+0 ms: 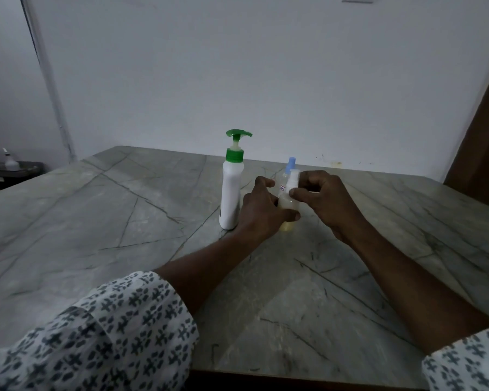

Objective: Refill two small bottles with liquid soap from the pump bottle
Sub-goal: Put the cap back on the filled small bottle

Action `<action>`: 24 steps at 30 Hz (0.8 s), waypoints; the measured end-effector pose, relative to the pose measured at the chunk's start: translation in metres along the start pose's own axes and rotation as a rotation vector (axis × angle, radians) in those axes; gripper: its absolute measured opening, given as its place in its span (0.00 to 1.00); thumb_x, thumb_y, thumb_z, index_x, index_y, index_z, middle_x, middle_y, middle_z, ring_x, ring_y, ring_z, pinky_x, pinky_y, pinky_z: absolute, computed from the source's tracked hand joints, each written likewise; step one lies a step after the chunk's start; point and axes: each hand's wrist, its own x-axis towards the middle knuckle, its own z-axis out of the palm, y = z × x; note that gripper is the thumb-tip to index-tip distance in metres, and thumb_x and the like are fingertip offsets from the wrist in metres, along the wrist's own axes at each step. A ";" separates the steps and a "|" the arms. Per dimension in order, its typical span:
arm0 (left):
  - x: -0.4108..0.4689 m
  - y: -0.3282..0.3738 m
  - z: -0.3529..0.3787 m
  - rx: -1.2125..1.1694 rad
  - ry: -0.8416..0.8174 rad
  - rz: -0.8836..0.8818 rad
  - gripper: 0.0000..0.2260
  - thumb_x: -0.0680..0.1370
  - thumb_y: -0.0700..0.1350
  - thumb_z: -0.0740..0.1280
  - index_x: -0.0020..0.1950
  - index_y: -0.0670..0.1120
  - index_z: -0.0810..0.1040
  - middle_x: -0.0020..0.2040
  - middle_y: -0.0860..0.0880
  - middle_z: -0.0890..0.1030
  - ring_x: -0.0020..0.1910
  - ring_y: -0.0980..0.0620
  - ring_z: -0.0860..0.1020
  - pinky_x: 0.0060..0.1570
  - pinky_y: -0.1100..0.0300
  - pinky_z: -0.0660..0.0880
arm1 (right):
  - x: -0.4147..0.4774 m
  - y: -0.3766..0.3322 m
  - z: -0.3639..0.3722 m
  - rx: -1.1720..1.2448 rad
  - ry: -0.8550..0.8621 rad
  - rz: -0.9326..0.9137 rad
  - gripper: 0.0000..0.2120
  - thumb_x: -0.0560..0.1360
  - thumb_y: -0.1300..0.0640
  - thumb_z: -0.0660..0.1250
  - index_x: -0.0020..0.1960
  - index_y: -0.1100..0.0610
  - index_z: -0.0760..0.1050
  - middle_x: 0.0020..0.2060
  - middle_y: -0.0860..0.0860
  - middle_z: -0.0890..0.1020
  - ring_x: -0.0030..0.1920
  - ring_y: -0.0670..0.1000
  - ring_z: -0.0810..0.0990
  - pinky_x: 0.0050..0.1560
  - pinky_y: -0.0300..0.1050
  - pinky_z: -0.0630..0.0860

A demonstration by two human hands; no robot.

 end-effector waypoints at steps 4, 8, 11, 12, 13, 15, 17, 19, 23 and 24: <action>0.000 0.000 0.001 -0.004 0.002 0.010 0.36 0.70 0.48 0.79 0.72 0.47 0.63 0.60 0.45 0.83 0.54 0.49 0.80 0.50 0.60 0.74 | 0.000 0.001 0.004 -0.100 0.019 -0.053 0.10 0.73 0.60 0.72 0.53 0.62 0.80 0.49 0.54 0.81 0.50 0.54 0.81 0.50 0.47 0.79; -0.001 0.000 0.001 -0.008 0.007 0.018 0.36 0.70 0.47 0.79 0.72 0.47 0.64 0.59 0.46 0.83 0.49 0.52 0.78 0.47 0.61 0.72 | 0.001 0.001 0.007 -0.167 0.023 -0.088 0.13 0.74 0.59 0.71 0.56 0.64 0.78 0.50 0.54 0.80 0.49 0.51 0.79 0.47 0.40 0.75; -0.002 -0.001 0.001 -0.015 0.011 0.017 0.36 0.70 0.47 0.79 0.72 0.47 0.63 0.58 0.46 0.83 0.51 0.52 0.79 0.48 0.61 0.72 | 0.001 0.002 0.006 -0.135 -0.018 -0.043 0.13 0.75 0.59 0.70 0.56 0.64 0.78 0.51 0.56 0.82 0.49 0.53 0.81 0.49 0.47 0.77; -0.003 -0.001 0.001 -0.019 0.014 0.017 0.37 0.70 0.47 0.79 0.73 0.47 0.63 0.58 0.47 0.83 0.52 0.51 0.79 0.49 0.61 0.72 | 0.001 0.003 0.005 -0.114 -0.035 -0.034 0.12 0.75 0.58 0.69 0.55 0.63 0.79 0.49 0.56 0.82 0.48 0.54 0.81 0.49 0.49 0.78; -0.003 -0.001 0.001 -0.019 0.016 0.021 0.38 0.71 0.47 0.79 0.74 0.47 0.62 0.59 0.47 0.83 0.54 0.50 0.80 0.50 0.60 0.72 | 0.001 0.004 0.004 -0.100 -0.047 -0.030 0.10 0.75 0.58 0.69 0.52 0.63 0.79 0.47 0.56 0.83 0.46 0.53 0.81 0.47 0.50 0.77; -0.003 -0.001 0.000 -0.003 0.005 0.041 0.40 0.71 0.47 0.79 0.76 0.48 0.60 0.60 0.46 0.82 0.57 0.48 0.81 0.54 0.57 0.75 | 0.000 0.005 0.002 -0.092 -0.055 -0.036 0.07 0.75 0.57 0.69 0.48 0.62 0.78 0.42 0.56 0.81 0.41 0.52 0.78 0.43 0.50 0.75; -0.003 0.001 -0.001 0.005 -0.030 0.055 0.46 0.69 0.48 0.80 0.79 0.49 0.56 0.64 0.46 0.81 0.61 0.47 0.80 0.58 0.55 0.75 | 0.000 0.006 0.002 -0.093 -0.053 -0.040 0.08 0.75 0.57 0.70 0.47 0.62 0.78 0.41 0.56 0.81 0.39 0.52 0.78 0.41 0.47 0.73; -0.002 0.003 -0.002 0.017 -0.071 0.056 0.51 0.68 0.49 0.81 0.81 0.51 0.52 0.70 0.46 0.76 0.65 0.46 0.77 0.61 0.54 0.74 | 0.001 0.005 0.002 -0.090 -0.043 -0.037 0.07 0.75 0.56 0.69 0.48 0.61 0.78 0.41 0.54 0.81 0.39 0.50 0.77 0.40 0.43 0.72; -0.003 0.000 -0.004 0.072 -0.094 0.062 0.48 0.70 0.46 0.79 0.81 0.51 0.52 0.72 0.47 0.73 0.66 0.48 0.75 0.61 0.54 0.75 | 0.010 0.000 -0.016 -0.015 0.075 0.019 0.05 0.74 0.56 0.70 0.46 0.59 0.79 0.41 0.52 0.81 0.38 0.48 0.77 0.40 0.44 0.72; -0.002 -0.001 -0.004 0.070 -0.087 0.063 0.45 0.71 0.44 0.78 0.81 0.51 0.54 0.71 0.47 0.74 0.65 0.49 0.75 0.59 0.55 0.76 | 0.013 0.000 -0.025 -0.020 0.130 0.028 0.06 0.74 0.56 0.70 0.46 0.59 0.79 0.40 0.51 0.81 0.37 0.47 0.77 0.39 0.43 0.71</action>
